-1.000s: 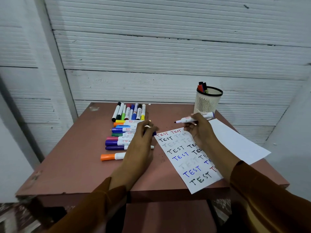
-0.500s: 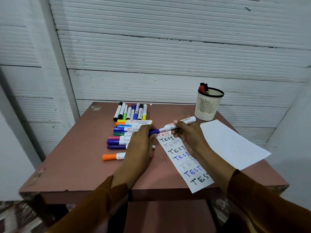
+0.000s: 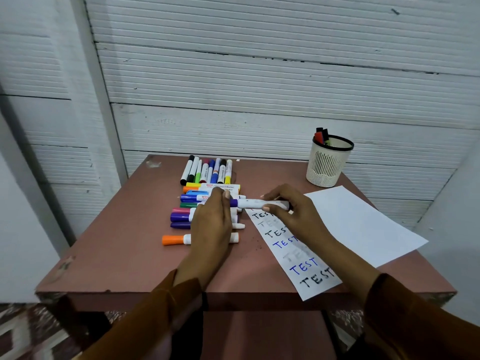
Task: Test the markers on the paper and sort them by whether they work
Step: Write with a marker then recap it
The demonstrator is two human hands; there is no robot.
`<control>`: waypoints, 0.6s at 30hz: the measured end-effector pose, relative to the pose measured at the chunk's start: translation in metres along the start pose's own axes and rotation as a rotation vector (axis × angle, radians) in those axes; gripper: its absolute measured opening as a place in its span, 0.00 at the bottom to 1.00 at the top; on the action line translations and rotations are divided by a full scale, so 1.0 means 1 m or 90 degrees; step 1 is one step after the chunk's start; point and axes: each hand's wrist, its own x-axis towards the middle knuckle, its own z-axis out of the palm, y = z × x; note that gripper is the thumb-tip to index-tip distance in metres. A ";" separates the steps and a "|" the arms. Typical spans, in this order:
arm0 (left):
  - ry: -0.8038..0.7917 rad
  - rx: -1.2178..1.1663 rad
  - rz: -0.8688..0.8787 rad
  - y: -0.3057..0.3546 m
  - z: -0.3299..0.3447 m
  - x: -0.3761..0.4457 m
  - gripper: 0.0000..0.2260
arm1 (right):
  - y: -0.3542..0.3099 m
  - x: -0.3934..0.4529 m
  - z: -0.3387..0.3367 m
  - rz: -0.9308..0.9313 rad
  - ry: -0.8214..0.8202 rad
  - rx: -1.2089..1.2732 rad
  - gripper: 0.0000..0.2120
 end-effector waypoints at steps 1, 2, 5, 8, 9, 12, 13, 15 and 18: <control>0.001 -0.002 -0.014 0.000 0.000 0.000 0.13 | -0.001 -0.002 0.003 -0.062 -0.002 -0.057 0.06; -0.002 -0.004 -0.027 0.001 0.000 0.000 0.13 | -0.001 -0.003 0.006 -0.107 -0.005 -0.099 0.08; -0.039 -0.026 -0.081 0.004 -0.001 0.002 0.06 | -0.003 -0.004 0.011 -0.168 0.028 -0.189 0.08; -0.030 -0.064 -0.107 0.006 -0.001 0.003 0.06 | -0.007 -0.001 0.014 -0.138 0.028 -0.208 0.09; -0.020 -0.066 -0.101 0.005 -0.001 0.003 0.06 | -0.010 0.000 0.016 -0.118 0.017 -0.199 0.10; 0.006 -0.069 -0.088 0.000 -0.002 0.005 0.10 | -0.017 0.005 0.017 -0.048 -0.019 -0.185 0.11; 0.008 -0.074 -0.086 -0.002 -0.001 0.006 0.10 | -0.019 0.008 0.015 -0.023 -0.038 -0.181 0.11; 0.013 -0.079 -0.078 -0.003 0.000 0.006 0.09 | -0.025 0.012 0.009 0.029 -0.092 -0.168 0.08; 0.065 -0.128 -0.019 -0.001 0.000 0.004 0.10 | -0.029 0.016 0.003 0.094 -0.140 -0.093 0.06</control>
